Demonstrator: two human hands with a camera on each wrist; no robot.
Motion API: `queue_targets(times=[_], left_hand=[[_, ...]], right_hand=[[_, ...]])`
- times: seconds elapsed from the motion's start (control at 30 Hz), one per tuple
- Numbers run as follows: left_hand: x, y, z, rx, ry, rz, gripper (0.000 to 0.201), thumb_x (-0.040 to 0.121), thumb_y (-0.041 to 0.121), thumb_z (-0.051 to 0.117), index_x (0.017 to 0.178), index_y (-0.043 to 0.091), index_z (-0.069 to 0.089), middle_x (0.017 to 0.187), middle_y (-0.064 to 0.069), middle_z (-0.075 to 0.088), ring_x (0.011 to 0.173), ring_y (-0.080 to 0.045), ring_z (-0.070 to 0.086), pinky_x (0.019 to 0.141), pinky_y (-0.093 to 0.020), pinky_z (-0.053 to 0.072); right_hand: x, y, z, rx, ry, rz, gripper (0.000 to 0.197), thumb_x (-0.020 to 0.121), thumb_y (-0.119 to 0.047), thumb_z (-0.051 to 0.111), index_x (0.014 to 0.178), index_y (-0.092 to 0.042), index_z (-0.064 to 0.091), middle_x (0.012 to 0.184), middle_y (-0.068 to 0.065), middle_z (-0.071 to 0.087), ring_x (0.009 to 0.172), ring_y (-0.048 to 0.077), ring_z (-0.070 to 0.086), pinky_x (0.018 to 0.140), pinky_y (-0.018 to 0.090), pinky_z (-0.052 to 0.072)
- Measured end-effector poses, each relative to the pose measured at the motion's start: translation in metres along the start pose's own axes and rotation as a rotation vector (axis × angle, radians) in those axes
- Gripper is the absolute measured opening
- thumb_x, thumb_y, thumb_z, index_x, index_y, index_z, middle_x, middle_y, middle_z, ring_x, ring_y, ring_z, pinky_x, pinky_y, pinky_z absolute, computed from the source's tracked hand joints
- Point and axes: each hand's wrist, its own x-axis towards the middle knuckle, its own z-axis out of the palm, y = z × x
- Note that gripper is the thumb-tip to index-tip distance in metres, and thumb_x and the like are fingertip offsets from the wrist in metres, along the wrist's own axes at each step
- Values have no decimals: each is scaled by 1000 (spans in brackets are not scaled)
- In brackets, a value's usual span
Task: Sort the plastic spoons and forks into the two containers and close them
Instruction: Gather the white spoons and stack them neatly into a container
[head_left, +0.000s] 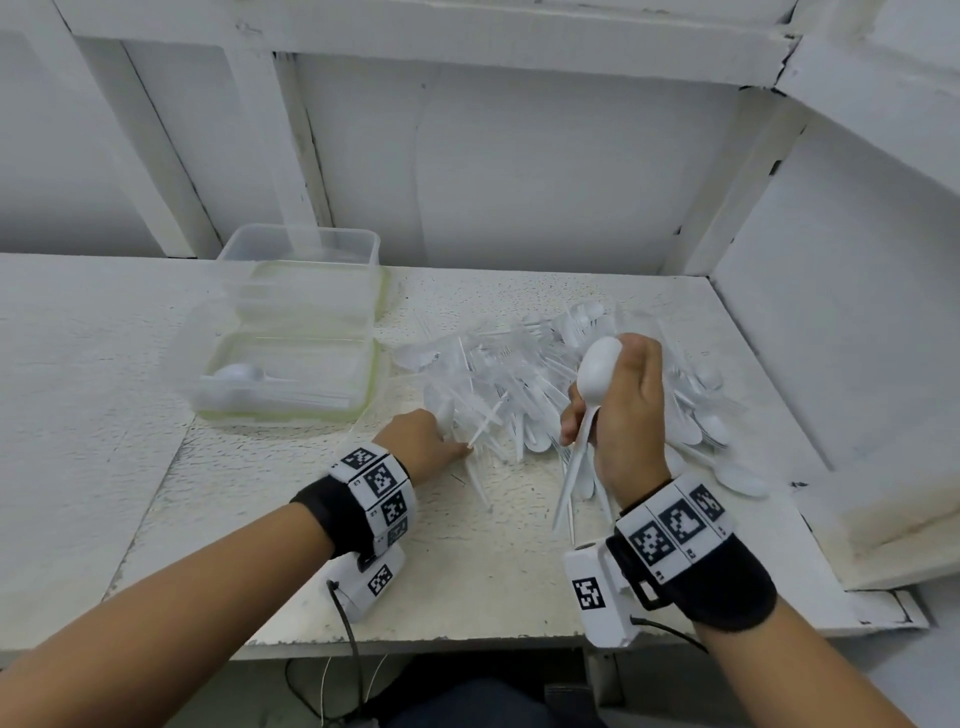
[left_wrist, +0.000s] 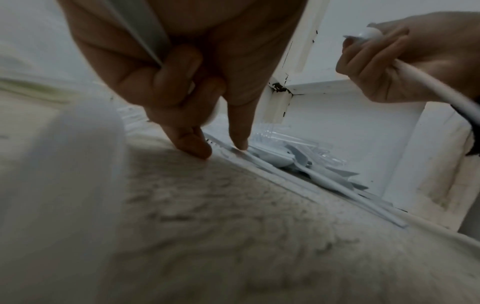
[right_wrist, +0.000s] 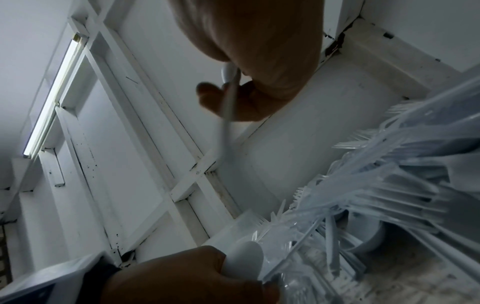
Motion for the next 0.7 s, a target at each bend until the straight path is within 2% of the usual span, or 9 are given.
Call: queue_targets(times=[0.1, 0.17, 0.27, 0.37, 0.43, 0.53, 0.57, 0.63, 0.7], left_hand=[[0, 2, -1, -10, -20, 1, 40, 86, 41, 60, 62, 15, 41, 62, 1, 43, 55, -11, 41, 50, -22, 31], [0, 2, -1, -34, -41, -3, 34, 86, 31, 59, 62, 14, 42, 63, 0, 44, 56, -12, 42, 52, -22, 32], [-4, 0, -4, -143, -79, -39, 23, 85, 25, 59, 71, 11, 47, 66, 0, 44, 58, -12, 42, 51, -21, 32], [-13, -5, -14, -339, -113, -76, 20, 87, 22, 56, 76, 9, 46, 67, -2, 42, 55, -13, 38, 46, -21, 29], [-21, -10, -24, -434, -146, -81, 18, 88, 18, 52, 74, 8, 48, 64, -2, 46, 51, -13, 34, 43, -21, 26], [-31, -18, -39, -468, -196, -75, 16, 90, 14, 48, 85, 2, 57, 60, -1, 48, 49, -12, 33, 41, -19, 24], [-34, -20, -43, -470, -217, -74, 17, 91, 14, 46, 91, 2, 59, 60, -1, 47, 49, -11, 33, 41, -18, 24], [-38, -25, -50, -444, -252, -68, 22, 93, 15, 42, 96, 4, 61, 61, 0, 44, 49, -11, 33, 41, -18, 24], [-41, -29, -55, -412, -280, -56, 25, 93, 15, 39, 98, 5, 61, 62, 0, 43, 50, -11, 32, 43, -18, 24]], right_hand=[[2, 4, 0, -45, -91, 63, 17, 100, -36, 30, 91, -27, 42, 67, 1, 43, 41, 7, 35, 38, 18, 29], [1, 7, 1, -229, -215, 68, 6, 98, -22, 43, 104, -24, 43, 76, -5, 43, 53, 4, 39, 47, 18, 34], [1, 15, -2, -399, -270, 65, 29, 95, -4, 43, 114, -26, 42, 86, -9, 47, 67, 4, 46, 60, 19, 40], [2, 19, -12, -471, -325, -1, 29, 99, -10, 38, 119, -30, 45, 88, -17, 50, 70, 1, 47, 65, 15, 40], [5, 23, -24, -717, -447, -64, 35, 100, -22, 40, 133, -32, 41, 97, -22, 53, 75, -6, 49, 68, 10, 39], [8, 30, -36, -1396, -628, -234, 37, 97, -32, 44, 134, -30, 41, 72, -11, 53, 65, 11, 52, 51, 20, 34], [8, 33, -36, -1580, -668, -298, 36, 97, -33, 43, 133, -29, 43, 75, -8, 56, 69, 15, 55, 49, 21, 32], [10, 37, -32, -1783, -741, -364, 32, 97, -30, 42, 129, -26, 46, 88, -2, 62, 78, 19, 59, 49, 23, 28], [13, 40, -23, -1886, -756, -359, 27, 96, -23, 45, 123, -20, 49, 78, -1, 55, 69, 20, 55, 46, 21, 22]])
